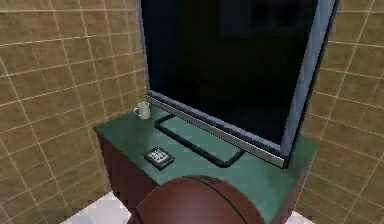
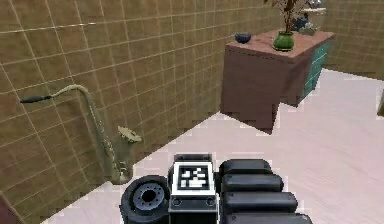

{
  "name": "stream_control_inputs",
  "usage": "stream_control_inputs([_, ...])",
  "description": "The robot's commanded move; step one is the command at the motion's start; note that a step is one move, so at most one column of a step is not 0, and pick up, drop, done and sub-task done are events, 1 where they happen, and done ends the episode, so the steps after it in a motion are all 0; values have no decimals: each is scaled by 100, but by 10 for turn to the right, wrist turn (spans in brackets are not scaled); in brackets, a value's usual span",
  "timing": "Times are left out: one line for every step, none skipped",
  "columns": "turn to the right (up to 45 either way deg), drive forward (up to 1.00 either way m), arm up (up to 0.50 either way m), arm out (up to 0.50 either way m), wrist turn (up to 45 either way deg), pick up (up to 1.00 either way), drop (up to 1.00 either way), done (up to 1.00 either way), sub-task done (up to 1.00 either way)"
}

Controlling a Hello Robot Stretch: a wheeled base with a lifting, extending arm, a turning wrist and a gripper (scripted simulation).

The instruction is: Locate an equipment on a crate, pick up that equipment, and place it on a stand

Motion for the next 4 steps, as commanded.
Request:
stream_control_inputs([-420, 0, 0, 0, 0, 0, 0, 0, 0])
stream_control_inputs([0, 65, 0, 0, 0, 0, 0, 0, 0])
stream_control_inputs([450, 0, 0, 0, 0, 0, 0, 0, 0])
stream_control_inputs([450, 0, 0, 0, 0, 0, 0, 0, 0])
